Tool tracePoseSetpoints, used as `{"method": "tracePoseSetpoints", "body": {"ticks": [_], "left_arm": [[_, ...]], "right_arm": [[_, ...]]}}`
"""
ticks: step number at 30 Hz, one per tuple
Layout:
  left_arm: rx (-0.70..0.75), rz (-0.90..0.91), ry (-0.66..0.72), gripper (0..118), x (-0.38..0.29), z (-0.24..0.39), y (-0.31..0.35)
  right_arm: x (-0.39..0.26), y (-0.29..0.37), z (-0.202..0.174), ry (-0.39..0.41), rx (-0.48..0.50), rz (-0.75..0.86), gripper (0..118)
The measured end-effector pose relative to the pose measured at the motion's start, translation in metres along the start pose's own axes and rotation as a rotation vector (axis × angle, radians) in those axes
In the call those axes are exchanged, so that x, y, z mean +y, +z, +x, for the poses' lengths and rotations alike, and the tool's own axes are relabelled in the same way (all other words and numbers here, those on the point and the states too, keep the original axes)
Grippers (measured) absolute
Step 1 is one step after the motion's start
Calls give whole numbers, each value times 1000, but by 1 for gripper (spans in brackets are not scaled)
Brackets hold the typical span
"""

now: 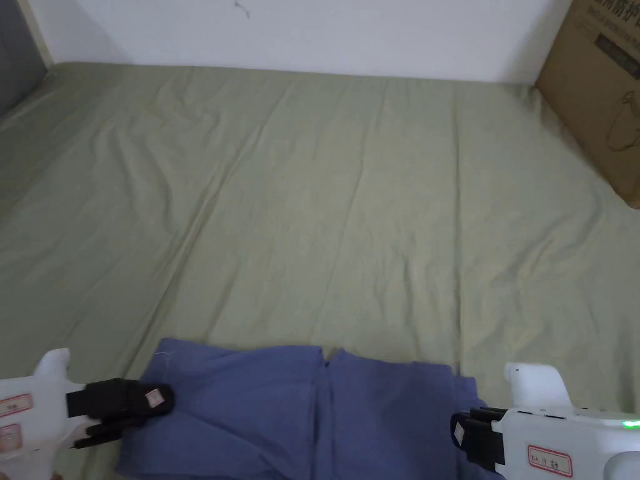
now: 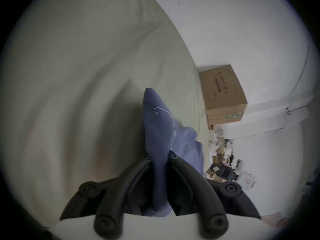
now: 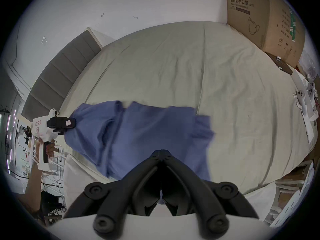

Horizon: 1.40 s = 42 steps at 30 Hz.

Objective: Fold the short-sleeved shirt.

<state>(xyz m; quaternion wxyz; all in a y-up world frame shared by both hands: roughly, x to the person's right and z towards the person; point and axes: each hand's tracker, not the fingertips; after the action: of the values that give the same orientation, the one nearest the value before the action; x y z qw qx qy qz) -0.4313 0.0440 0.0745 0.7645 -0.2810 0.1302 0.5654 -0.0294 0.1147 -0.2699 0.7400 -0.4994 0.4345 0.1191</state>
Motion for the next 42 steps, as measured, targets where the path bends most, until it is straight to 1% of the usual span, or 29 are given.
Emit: {"method": "tracePoseSetpoints", "body": {"ticks": [2,5,9,13,16,19,20,22,23,26,28,29,30,31,32,33,35,38,39,40,41,42], "left_arm": [[60,13,11,10,5,-11,23],[92,41,33,10,8,-19,45],[120,87,35,10,9,1,49],[102,98,-116,10,7,56,45],[102,108,-177,11,2,110,39],[73,89,-276,11,-9,165,19],[44,73,-323,11,-16,181,10],[4,21,-373,11,-26,202,-9],[-8,-17,-408,11,-36,220,-29],[-47,-155,-477,12,-57,238,-81],[2,-227,-468,21,-71,241,-117],[3,-284,-496,34,-78,241,-133],[-16,-321,-502,66,-85,236,-150],[-32,-368,-477,89,-93,233,-166],[-4,-390,-462,104,-99,232,-177],[5,-385,-445,108,-103,228,-184],[32,-357,-429,107,-101,219,-185],[57,-276,-348,106,-87,211,-165],[40,-249,-320,103,-81,204,-157],[16,-213,-290,96,-75,202,-144],[9,-187,-265,82,-70,196,-135],[21,-166,-247,51,-67,189,-128]], "right_arm": [[-2,-3,0,-5,2,-4,0],[-5,-6,3,-15,7,-11,0],[-7,-7,5,-19,13,-21,0],[-7,-2,11,-25,17,-12,0],[-7,3,18,-38,22,6,0],[-8,7,28,-53,20,17,0],[-8,9,32,-58,18,23,0],[-10,13,39,-70,15,31,0],[-12,16,43,-77,14,36,0],[-18,21,57,-111,5,45,0],[-23,23,67,-153,9,46,0],[-26,25,72,-174,10,50,0],[-29,26,77,-193,7,53,0],[-32,27,81,-211,3,52,0],[-34,27,85,-225,-2,49,0],[-36,29,88,-237,-9,48,0],[-39,33,95,-248,-15,53,0],[-40,40,98,-246,-36,66,0],[-40,42,99,-241,-40,68,0],[-39,42,99,-237,-45,68,0],[-38,42,98,-232,-49,71,0],[-38,41,99,-230,-51,73,0]]}}
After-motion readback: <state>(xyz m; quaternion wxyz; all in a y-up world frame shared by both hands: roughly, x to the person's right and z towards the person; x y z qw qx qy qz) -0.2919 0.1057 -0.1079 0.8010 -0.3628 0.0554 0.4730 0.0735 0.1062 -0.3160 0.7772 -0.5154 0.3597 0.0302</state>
